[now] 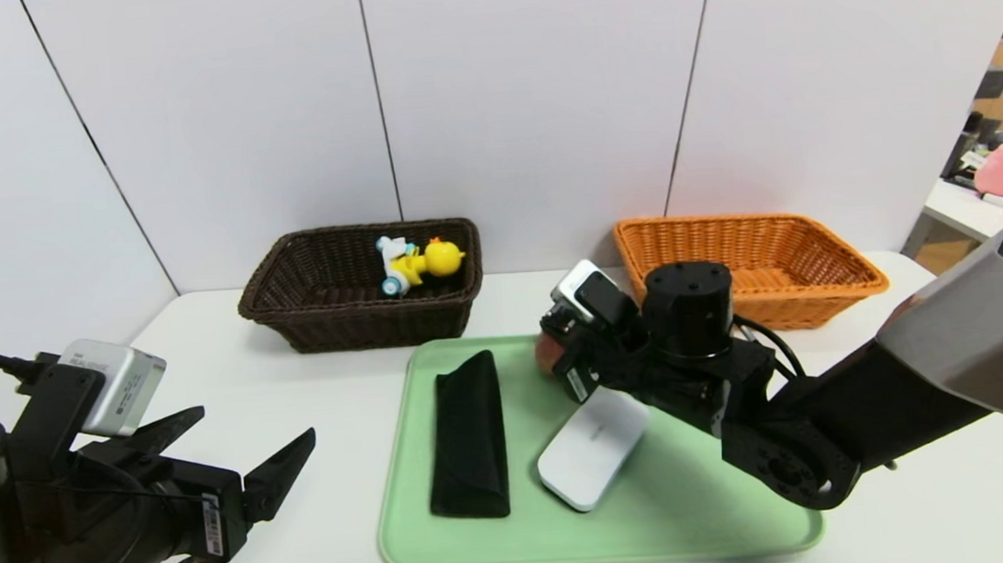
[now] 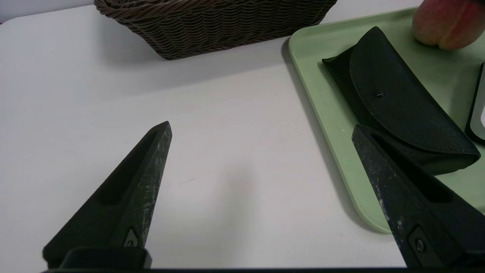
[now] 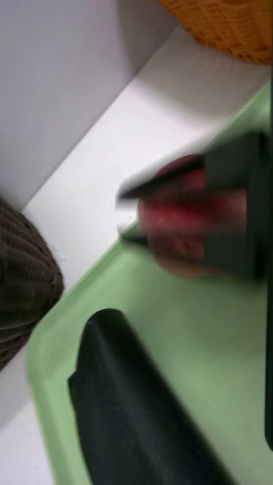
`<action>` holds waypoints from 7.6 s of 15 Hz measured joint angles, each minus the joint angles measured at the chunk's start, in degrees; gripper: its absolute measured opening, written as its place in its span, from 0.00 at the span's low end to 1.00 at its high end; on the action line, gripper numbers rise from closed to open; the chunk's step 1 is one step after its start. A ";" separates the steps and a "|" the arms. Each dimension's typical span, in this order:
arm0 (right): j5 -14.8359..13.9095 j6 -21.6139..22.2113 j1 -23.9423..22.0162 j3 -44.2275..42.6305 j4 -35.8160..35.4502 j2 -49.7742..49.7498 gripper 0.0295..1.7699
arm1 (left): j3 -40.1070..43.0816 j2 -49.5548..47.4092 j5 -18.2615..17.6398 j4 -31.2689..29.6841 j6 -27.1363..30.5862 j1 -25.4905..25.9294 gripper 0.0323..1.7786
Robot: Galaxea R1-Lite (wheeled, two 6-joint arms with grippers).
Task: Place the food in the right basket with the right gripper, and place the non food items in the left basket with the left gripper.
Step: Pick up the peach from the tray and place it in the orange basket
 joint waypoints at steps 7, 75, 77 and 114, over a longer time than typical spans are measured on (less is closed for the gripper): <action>-0.24 -0.28 0.84 -0.63 1.32 -1.04 0.01 | 0.09 0.00 -0.09 0.00 -0.09 0.00 0.95; -4.68 20.44 1.50 -62.42 101.32 8.50 0.96 | 3.17 -1.77 -0.30 0.27 0.10 -0.04 0.95; -4.66 20.37 1.57 -62.11 101.21 8.78 0.96 | 3.18 -1.77 -0.34 0.27 0.10 -0.06 0.95; -8.80 15.09 6.12 -61.88 99.74 -6.80 0.62 | 2.95 -2.40 -0.50 0.18 0.10 -0.09 0.95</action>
